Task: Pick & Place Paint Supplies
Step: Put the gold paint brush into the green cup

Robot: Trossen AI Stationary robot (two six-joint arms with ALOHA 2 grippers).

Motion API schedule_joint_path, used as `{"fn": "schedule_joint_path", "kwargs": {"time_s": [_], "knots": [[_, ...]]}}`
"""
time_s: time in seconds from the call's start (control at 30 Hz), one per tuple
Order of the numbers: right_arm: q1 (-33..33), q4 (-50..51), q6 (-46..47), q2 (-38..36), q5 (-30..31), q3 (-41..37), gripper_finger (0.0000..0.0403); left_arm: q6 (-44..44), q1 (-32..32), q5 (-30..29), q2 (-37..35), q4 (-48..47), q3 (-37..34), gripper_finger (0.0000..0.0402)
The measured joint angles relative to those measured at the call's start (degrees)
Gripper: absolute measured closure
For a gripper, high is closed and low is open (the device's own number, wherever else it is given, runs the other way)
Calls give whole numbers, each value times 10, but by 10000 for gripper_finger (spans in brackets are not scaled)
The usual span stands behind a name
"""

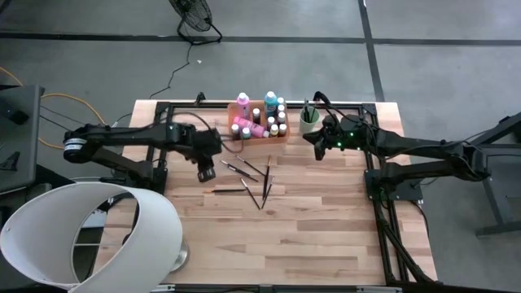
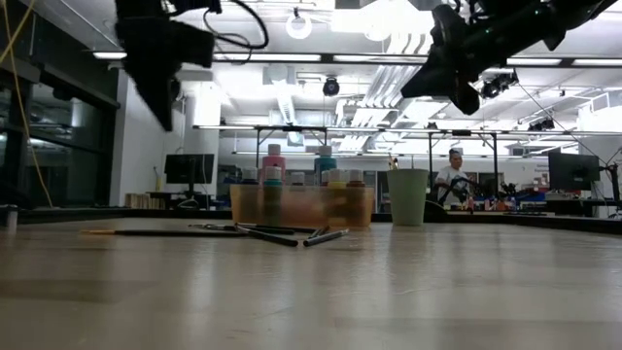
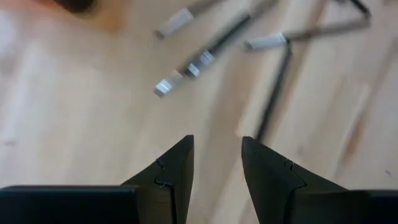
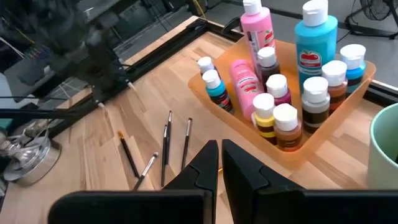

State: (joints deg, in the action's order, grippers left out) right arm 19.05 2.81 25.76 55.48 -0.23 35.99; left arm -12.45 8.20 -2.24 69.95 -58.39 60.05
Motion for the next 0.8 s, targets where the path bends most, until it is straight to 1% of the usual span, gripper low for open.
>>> {"fn": "schedule_joint_path", "kwargs": {"time_s": [0.1, 0.27, 0.43, 0.67, 0.8], "knots": [[-1, 0, 0, 0, 0, 0, 388, -22, -31, 20, 0, 8, -31, 270], [0, 0, -5, 0, 1, 0, 388, -59, -79, 21, 3, 56, -84, 270], [0, 0, -9, 0, 1, 0, 388, -59, -119, 19, 3, 92, -124, 270], [0, 0, -20, 0, -2, 0, 388, -61, -158, 17, 3, 98, -172, 270], [0, 0, -20, 0, -2, 0, 388, -77, -172, 13, 3, 125, -199, 270]]}}
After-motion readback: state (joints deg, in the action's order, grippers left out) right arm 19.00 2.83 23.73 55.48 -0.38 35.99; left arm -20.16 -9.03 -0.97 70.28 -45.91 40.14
